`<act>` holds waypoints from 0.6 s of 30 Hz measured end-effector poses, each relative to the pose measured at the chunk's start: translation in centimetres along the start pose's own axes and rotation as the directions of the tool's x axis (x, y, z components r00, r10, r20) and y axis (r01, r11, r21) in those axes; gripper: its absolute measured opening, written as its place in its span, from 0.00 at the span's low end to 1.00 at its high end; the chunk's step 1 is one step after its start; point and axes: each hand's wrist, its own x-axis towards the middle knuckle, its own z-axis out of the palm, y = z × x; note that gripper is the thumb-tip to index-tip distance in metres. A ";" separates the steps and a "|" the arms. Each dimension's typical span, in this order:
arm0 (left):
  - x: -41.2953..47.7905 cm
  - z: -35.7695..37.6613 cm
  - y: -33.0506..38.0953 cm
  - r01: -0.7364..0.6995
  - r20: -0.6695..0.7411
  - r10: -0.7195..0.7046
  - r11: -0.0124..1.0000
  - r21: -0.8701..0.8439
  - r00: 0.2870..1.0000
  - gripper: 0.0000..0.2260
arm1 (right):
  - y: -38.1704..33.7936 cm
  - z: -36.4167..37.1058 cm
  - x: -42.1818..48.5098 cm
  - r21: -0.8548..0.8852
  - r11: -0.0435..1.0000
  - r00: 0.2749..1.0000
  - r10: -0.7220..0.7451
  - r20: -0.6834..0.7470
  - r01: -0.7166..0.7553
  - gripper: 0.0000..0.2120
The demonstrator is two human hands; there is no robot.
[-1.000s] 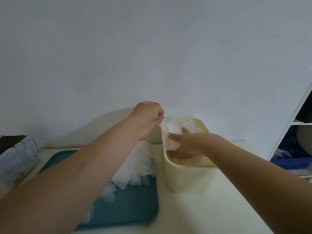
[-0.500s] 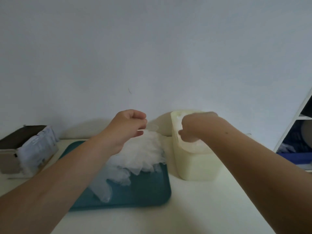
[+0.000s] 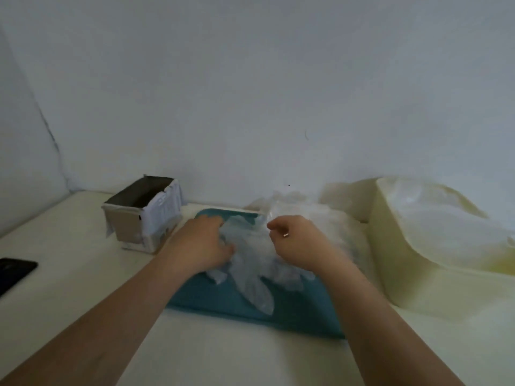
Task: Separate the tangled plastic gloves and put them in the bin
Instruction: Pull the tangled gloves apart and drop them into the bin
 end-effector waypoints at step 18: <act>2.4 -2.8 0.8 -0.146 -0.089 0.117 0.821 -0.552 0.989 0.05 | 1.8 -0.2 1.5 0.000 0.995 0.985 -0.098 -0.143 0.099 0.34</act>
